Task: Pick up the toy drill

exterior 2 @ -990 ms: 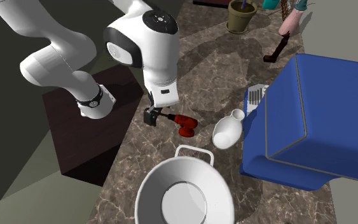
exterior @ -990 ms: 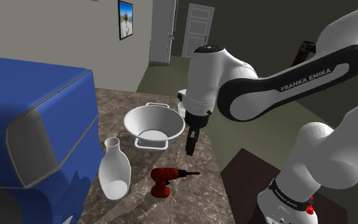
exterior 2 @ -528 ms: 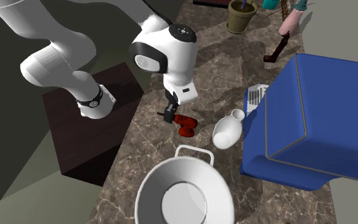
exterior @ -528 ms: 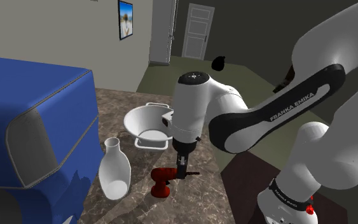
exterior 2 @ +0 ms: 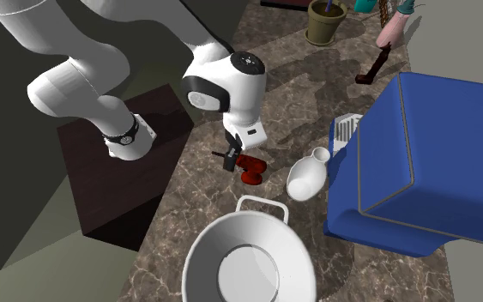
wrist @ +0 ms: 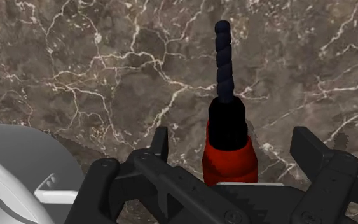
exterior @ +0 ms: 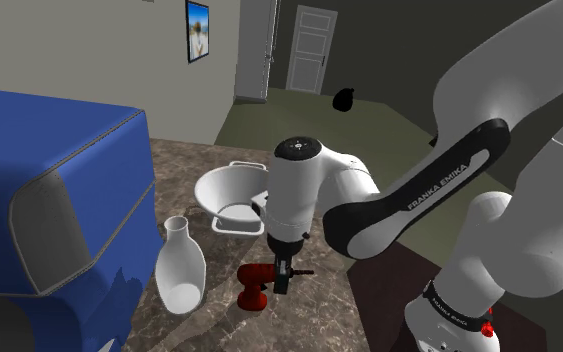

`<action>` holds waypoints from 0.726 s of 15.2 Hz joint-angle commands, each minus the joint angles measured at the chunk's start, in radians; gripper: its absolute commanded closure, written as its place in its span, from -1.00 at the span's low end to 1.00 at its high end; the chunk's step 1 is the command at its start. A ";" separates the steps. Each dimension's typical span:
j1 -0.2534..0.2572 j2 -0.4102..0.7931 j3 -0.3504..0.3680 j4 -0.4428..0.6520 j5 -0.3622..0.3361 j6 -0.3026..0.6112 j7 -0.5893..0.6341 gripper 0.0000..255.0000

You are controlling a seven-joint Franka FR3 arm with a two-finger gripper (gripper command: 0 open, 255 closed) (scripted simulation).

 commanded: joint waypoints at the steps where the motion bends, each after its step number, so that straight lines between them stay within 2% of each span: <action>1: 0.000 0.005 0.001 -0.001 -0.003 0.006 0.003 1.00; 11: 0.002 -0.009 0.000 0.000 0.007 -0.008 -0.004 1.00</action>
